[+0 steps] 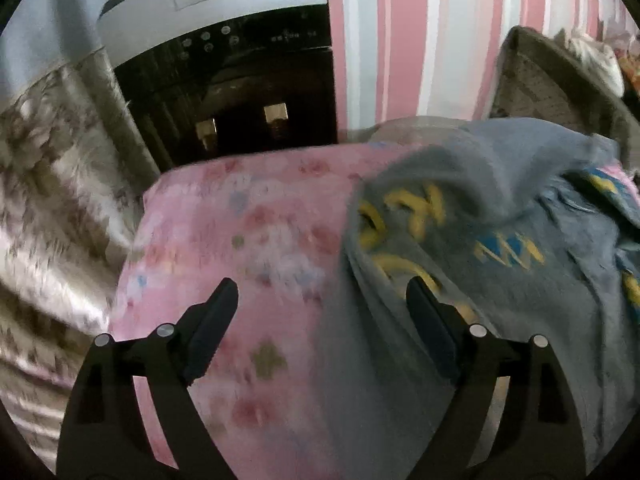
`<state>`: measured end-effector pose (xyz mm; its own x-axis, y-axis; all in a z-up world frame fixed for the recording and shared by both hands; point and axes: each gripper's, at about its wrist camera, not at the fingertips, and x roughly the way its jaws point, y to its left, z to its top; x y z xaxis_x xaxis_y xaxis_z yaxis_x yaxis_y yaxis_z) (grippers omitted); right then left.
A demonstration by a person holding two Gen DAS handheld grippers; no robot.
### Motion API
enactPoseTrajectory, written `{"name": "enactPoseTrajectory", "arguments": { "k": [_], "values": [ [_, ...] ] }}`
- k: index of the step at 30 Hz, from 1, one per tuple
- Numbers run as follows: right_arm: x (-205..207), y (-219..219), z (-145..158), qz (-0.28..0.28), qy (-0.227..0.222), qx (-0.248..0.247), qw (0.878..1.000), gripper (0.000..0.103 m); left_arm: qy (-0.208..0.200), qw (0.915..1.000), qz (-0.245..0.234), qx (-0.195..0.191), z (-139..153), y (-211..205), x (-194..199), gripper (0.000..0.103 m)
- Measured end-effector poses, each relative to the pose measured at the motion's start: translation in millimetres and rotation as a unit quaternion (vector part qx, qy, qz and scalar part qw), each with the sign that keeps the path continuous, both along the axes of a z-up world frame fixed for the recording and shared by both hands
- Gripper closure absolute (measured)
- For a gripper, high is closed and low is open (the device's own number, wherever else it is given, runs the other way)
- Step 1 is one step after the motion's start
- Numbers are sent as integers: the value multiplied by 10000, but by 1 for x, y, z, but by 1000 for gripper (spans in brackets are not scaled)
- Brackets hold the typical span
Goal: Fold large clothes
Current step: 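Lift and shake the jacket out with both grippers, spreading it over the bed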
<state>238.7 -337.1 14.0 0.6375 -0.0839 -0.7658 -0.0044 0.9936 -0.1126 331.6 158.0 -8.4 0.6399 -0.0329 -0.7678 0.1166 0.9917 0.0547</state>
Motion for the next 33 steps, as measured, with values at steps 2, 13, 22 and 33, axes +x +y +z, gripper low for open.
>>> {"name": "enactPoseTrajectory", "arguments": {
  "k": [2, 13, 22, 33],
  "values": [
    [-26, 8, -2, 41, -5, 113, 9999, 42, -26, 9999, -60, -113, 3, -8, -30, 16],
    [-64, 50, -41, 203, 385, 1198, 9918, 56, 171, 9981, -580, -59, -28, -79, -115, 17],
    [-53, 30, -18, -266, -432, -284, 9983, 100, 241, 9993, -225, -187, -26, -38, -92, 91],
    [50, -145, -13, -1805, 150, -1688, 9689, 96, 132, 9876, 1514, 396, -20, 98, -11, 87]
  ]
}}
